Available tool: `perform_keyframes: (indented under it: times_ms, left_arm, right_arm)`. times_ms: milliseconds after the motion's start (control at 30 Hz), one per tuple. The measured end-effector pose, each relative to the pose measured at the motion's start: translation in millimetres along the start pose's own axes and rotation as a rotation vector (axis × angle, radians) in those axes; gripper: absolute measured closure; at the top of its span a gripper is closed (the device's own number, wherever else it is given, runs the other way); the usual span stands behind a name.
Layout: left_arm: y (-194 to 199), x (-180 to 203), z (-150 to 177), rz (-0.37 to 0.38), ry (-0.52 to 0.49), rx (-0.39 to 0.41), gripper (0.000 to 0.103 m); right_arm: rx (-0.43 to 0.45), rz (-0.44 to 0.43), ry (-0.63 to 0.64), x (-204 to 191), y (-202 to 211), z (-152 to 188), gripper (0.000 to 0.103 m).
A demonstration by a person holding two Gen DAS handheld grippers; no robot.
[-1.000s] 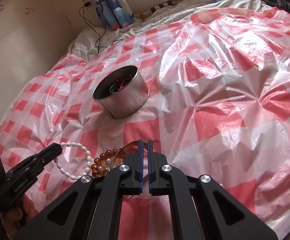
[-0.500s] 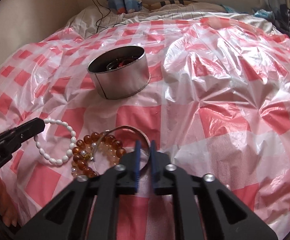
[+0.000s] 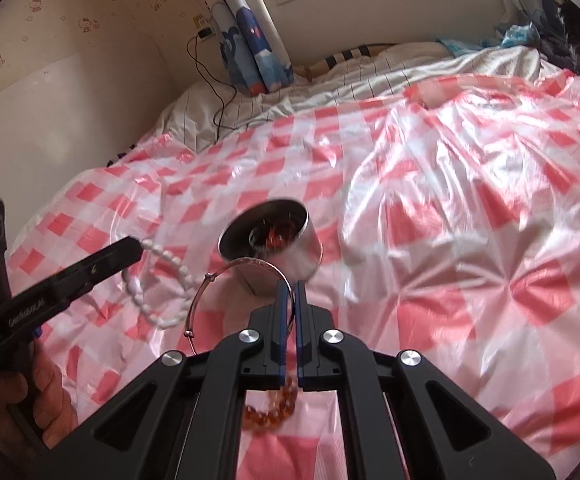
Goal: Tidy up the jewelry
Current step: 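Drop the pearl bracelet and bangle into the steel tin, opening both grippers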
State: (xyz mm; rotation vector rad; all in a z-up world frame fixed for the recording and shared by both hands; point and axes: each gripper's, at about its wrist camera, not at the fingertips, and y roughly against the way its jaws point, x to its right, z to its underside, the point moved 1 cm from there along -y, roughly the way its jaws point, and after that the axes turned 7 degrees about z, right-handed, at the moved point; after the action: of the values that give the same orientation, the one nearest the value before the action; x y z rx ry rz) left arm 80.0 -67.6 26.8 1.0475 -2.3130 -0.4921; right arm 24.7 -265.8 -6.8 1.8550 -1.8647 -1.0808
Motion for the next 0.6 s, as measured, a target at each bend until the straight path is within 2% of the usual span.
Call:
perform_keyframes:
  times_ms: [133, 233, 333, 367, 433, 533, 600]
  left_arm:
    - [-25.3, -1.7, -28.6, 0.034, 0.008, 0.016, 0.096]
    - [-52.6, -11.7, -36.7, 0.011, 0.027, -0.002, 0.096]
    - [-98.7, -30.3, -26.1, -0.039, 0.043, -0.169, 0.090]
    - [-105.9, -36.7, -19.2, -0.051, 0.053, -0.210, 0.084]
    - [-102.1, -46.2, -12.5, -0.045, 0.090, -0.217, 0.074]
    - [-74.0, -55.6, -17.7, -0.040, 0.144, -0.143, 0.044]
    - [-51.4, -63.0, -19.5, -0.037, 0.177, -0.081, 0.041]
  right_arm:
    - [0.011, -0.002, -0.010, 5.3, -7.5, -17.0, 0.099]
    - [0.020, 0.010, -0.007, 6.9, -14.2, -24.5, 0.099]
    - [0.017, 0.025, 0.000, 6.5, -23.6, -29.8, 0.099]
    - [0.017, 0.031, 0.011, 4.3, -27.1, -32.2, 0.099]
    - [0.014, 0.034, 0.032, -1.6, -34.5, -36.1, 0.099]
    - [-0.002, 0.042, 0.082, -16.8, -52.9, -42.9, 0.099]
    - [-0.006, 0.057, 0.117, -26.6, -64.5, -44.4, 0.099]
